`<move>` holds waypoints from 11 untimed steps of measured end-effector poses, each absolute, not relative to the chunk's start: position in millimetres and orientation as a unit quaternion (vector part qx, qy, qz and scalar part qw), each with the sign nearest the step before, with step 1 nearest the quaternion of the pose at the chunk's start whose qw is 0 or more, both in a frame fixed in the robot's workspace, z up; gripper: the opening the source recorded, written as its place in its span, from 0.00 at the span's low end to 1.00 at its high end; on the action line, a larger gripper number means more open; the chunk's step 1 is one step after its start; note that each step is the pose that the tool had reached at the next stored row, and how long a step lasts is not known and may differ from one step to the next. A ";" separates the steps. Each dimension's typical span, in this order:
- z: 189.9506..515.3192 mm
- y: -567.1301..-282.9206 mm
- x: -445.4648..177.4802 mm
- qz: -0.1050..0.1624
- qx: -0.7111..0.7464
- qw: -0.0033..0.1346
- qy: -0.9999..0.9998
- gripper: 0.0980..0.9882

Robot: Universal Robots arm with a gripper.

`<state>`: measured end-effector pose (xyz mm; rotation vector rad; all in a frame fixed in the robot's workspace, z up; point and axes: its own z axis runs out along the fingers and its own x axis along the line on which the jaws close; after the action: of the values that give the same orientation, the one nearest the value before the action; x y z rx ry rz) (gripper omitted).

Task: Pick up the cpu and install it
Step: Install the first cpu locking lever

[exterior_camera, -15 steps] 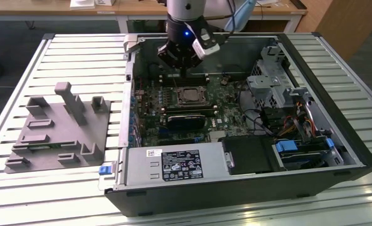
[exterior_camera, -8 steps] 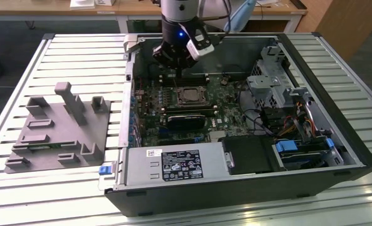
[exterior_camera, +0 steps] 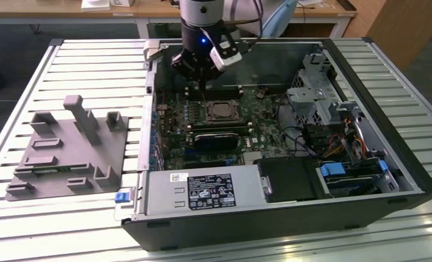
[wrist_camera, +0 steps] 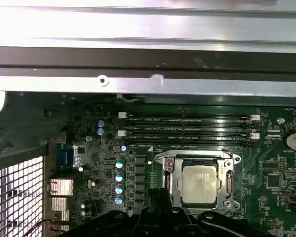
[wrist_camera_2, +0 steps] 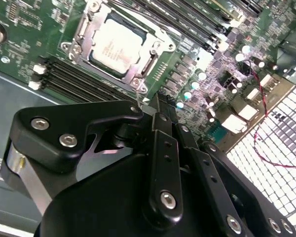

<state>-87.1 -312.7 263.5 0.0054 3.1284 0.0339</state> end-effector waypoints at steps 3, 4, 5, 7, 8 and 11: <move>262.8 -312.3 -92.1 0.011 0.002 0.007 1.000 0.01; 262.7 -312.0 -93.5 0.011 0.002 0.006 1.000 0.01; 262.5 -311.5 -94.5 0.011 0.002 0.006 1.000 0.01; 262.2 -310.1 -96.1 0.011 0.002 0.007 1.000 0.01; 262.0 -309.2 -96.7 0.011 0.002 0.007 1.000 0.01; 261.5 -306.4 -98.9 0.011 0.002 0.007 1.000 0.01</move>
<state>-98.9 -306.4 261.5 0.0056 3.1284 0.0338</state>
